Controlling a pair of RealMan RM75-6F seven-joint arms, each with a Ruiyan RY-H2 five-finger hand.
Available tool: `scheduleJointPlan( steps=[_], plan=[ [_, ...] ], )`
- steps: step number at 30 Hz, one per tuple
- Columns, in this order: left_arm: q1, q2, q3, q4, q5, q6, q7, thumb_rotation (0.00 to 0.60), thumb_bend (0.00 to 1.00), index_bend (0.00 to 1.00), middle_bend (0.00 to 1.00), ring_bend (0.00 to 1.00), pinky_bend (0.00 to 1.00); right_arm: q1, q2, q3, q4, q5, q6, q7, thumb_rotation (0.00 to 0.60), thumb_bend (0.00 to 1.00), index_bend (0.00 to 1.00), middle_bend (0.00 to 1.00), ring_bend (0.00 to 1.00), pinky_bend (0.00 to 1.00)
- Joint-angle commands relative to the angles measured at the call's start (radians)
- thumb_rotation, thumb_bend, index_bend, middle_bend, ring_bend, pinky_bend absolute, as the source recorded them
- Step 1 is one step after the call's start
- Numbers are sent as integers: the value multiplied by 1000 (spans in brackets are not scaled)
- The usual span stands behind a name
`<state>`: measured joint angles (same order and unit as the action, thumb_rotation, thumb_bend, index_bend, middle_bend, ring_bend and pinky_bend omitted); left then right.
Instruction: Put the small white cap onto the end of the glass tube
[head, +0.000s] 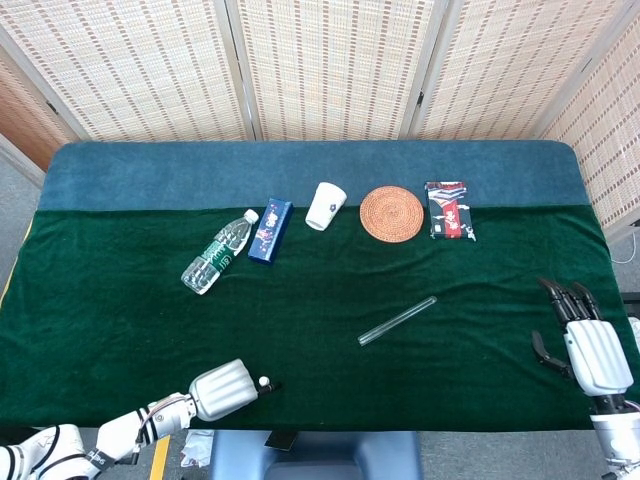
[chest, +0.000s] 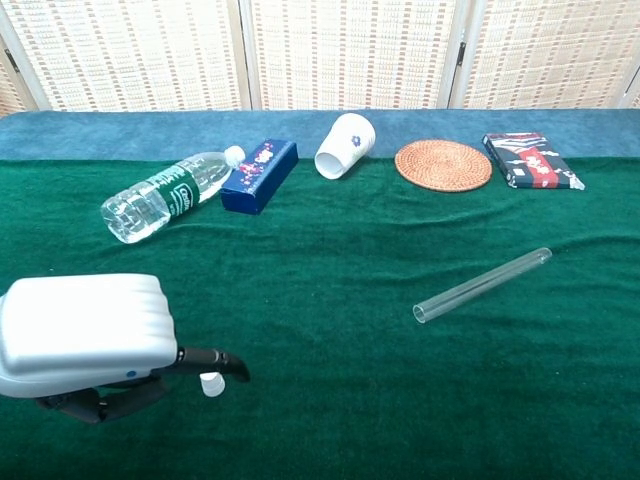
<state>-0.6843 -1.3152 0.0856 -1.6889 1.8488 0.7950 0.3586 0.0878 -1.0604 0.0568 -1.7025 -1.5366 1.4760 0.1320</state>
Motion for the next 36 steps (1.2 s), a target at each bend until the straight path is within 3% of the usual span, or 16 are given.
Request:
scheduleJointPlan(
  steps=[1, 8, 18, 25, 36],
  plan=[
    [-4, -9, -2, 2, -23, -14, 17, 600, 740, 175, 990, 862, 798, 0, -1, 0, 1, 1, 0, 1, 600, 550, 45, 144, 132, 45],
    [3, 37, -5, -15, -100, -31, 67, 600, 740, 212, 989, 862, 798, -3, -1, -1, 1, 0, 4, 1, 600, 550, 45, 144, 132, 46],
    [45, 164, -18, -85, -197, 39, 94, 600, 740, 233, 989, 860, 797, -7, -4, -4, 2, -7, 10, 3, 600, 550, 45, 144, 131, 45],
    [35, 133, 16, -106, -128, 45, 74, 600, 740, 226, 990, 858, 797, -3, -6, -5, -1, -8, 4, -3, 600, 550, 45, 144, 133, 46],
    [3, 48, 21, -79, -131, -4, 91, 600, 740, 218, 989, 857, 797, -8, -9, -4, 14, 1, 6, 15, 600, 550, 45, 144, 134, 46]
  ],
)
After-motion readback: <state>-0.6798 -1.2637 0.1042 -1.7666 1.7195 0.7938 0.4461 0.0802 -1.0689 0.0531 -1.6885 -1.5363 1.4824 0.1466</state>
